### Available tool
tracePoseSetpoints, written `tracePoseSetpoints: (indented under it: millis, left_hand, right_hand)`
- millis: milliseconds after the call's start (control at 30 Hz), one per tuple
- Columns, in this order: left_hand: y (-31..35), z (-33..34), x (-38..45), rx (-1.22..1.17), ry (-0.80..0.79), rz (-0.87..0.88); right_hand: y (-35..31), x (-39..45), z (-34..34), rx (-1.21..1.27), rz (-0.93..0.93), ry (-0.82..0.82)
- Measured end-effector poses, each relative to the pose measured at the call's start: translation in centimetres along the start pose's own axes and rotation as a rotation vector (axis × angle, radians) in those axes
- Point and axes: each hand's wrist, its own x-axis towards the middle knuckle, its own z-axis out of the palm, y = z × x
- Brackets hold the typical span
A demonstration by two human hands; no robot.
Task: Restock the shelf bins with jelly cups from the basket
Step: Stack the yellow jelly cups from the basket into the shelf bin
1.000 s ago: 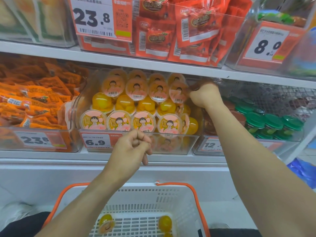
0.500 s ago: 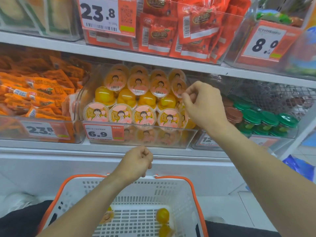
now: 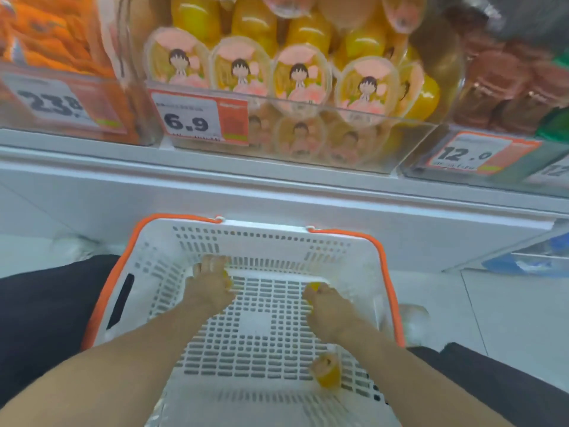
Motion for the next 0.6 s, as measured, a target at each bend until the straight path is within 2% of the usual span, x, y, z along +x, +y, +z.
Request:
tracePoseSetpoints:
  millis: [67, 167, 200, 300, 333, 400, 467, 500, 567, 600]
  left_hand:
    - [-0.9, 1.2, 1.1, -0.002, -0.007, 0.01]
    - [-1.8, 3.3, 3.4, -0.092, -0.175, -0.047]
    - [-1.8, 4.1, 3.9, -0.111, -0.184, -0.049]
    - [-0.3, 6.0, 4.2, -0.206, 0.012, -0.023]
    - [0.3, 6.5, 3.9, -0.224, 0.019, 0.005]
    - [1.6, 6.1, 2.4, -0.362, -0.134, 0.068]
    - [1.9, 5.9, 1.0, -0.544, -0.385, 0.067]
    - [2.2, 5.8, -0.2, -0.697, -0.558, 0.045]
    - [2.7, 5.6, -2.1, -1.005, -0.869, -0.016]
    - [2.6, 5.1, -2.9, -1.103, -0.909, -0.087]
  right_hand:
    - [1.6, 0.9, 2.5, -0.014, 0.089, 0.032]
    - [3.6, 1.8, 4.9, 0.021, 0.154, 0.046]
    - [4.0, 2.1, 5.4, 0.069, 0.169, 0.041]
    - [4.1, 3.3, 6.0, 0.183, 0.204, 0.037]
    - [3.9, 3.8, 6.0, 0.188, 0.21, 0.029]
    - [3.0, 4.4, 6.0, 0.163, 0.21, -0.013]
    - [1.7, 4.8, 6.3, 0.127, 0.204, -0.058]
    - [0.9, 4.8, 6.5, 0.131, 0.198, -0.08]
    - [-0.8, 4.5, 7.5, 0.261, 0.22, -0.144]
    - [-1.6, 4.3, 7.9, 0.394, 0.259, -0.192]
